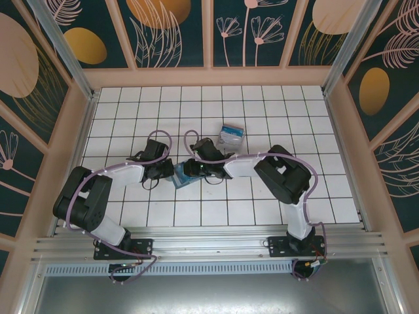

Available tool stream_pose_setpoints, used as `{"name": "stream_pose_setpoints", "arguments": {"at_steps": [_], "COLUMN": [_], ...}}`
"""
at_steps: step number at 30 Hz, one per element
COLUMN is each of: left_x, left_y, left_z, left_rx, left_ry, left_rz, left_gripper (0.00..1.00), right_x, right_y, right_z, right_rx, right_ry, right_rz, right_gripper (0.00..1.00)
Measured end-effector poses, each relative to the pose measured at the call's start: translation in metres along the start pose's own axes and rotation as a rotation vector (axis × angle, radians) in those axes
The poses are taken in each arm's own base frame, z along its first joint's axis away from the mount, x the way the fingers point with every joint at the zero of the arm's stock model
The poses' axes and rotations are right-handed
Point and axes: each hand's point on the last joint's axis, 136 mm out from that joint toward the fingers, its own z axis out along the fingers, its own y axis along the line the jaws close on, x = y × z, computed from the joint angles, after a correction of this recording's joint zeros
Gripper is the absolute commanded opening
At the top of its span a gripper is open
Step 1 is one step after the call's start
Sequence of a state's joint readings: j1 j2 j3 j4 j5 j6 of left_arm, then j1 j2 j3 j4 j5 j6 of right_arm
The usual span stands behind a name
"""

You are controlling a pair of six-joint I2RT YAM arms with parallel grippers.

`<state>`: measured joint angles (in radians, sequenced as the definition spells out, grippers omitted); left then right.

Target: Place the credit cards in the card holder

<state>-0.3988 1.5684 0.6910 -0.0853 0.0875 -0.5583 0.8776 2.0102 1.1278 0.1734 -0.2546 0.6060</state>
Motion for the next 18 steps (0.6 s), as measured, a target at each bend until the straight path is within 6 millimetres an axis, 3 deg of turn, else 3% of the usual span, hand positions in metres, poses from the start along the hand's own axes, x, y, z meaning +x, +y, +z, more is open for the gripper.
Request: {"name": "stream_pose_setpoints", "arguments": {"at_steps": [4,18], "left_x": [0.0,0.003], "left_y": [0.0,-0.006], "left_z": [0.0,0.0], "left_rx": [0.004,0.04], "left_ry": [-0.004,0.004], "left_rz": [-0.001,-0.008], "left_gripper": [0.14,0.13], "right_x": [0.0,-0.001], "right_y": [0.005,-0.004], "right_z": [-0.002,-0.019], "right_rx": [0.018,0.081], "right_ry": [-0.011,0.003], "right_rz": [-0.05,-0.095], "right_gripper": [0.35,0.35]}}
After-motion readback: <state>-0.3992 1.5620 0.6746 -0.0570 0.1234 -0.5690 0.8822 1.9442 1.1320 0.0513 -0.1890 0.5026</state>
